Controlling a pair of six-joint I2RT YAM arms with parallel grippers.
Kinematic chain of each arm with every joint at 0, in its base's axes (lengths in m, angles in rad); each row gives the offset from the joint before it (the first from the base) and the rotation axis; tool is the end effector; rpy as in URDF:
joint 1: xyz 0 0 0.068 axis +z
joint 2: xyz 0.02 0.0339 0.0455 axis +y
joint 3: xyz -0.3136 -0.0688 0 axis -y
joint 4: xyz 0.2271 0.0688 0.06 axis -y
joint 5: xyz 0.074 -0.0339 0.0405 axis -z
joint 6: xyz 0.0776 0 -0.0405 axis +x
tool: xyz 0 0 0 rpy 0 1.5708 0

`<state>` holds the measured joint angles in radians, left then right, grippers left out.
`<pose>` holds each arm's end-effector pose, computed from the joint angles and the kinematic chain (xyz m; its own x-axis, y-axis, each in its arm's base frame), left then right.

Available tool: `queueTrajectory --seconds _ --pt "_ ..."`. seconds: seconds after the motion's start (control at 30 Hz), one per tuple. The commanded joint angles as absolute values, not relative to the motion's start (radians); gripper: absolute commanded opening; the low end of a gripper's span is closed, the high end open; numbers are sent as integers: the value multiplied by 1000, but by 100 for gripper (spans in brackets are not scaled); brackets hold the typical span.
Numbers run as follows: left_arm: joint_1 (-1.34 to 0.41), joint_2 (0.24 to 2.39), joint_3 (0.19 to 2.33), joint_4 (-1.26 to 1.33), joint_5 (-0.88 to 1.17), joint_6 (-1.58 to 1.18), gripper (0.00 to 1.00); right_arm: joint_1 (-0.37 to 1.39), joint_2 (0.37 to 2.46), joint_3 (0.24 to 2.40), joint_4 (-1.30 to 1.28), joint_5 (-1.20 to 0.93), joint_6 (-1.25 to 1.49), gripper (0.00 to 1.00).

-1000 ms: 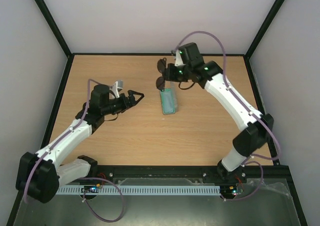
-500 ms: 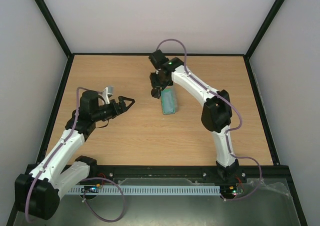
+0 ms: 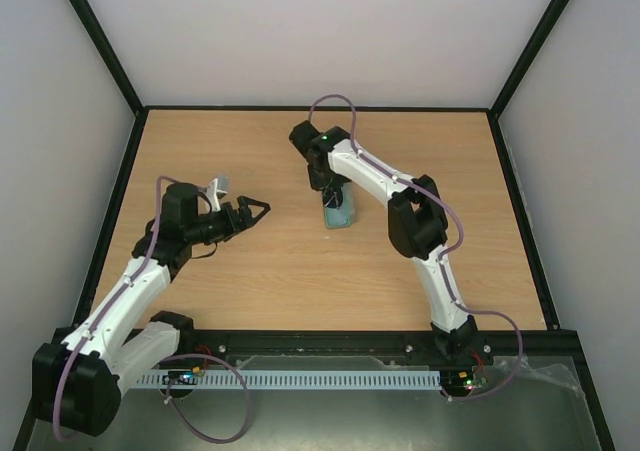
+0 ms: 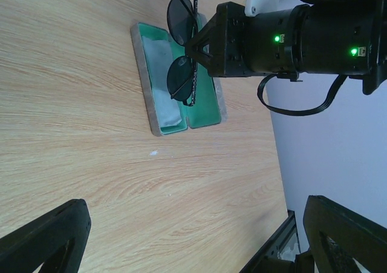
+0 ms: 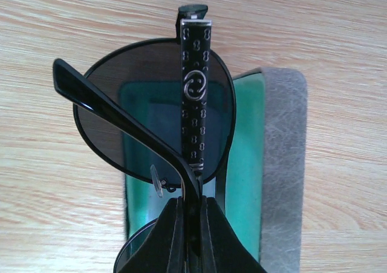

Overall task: Organize the sunglasses
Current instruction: Place the sunglasses in the sunglasses case.

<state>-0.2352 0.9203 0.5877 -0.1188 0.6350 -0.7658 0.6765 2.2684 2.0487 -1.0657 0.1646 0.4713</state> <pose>0.1713 -0.0884 0.2861 -0.7956 -0.3831 -0.4693 0.2154 0.5451 -0.8102 0.3967 0.3022 0.2184 -0.9307 -0.1729 -0.3222 -0.1785 0.9839 -0.0123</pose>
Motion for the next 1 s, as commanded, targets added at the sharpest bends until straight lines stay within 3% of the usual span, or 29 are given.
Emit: queueTrajectory --seconds 0.0,0.97 --pt "-228 931 579 -114 663 -752 99 681 2298 2032 -1119 254 463 1" --pt "-227 965 563 -77 673 -752 99 691 2373 2013 -1194 245 439 1"
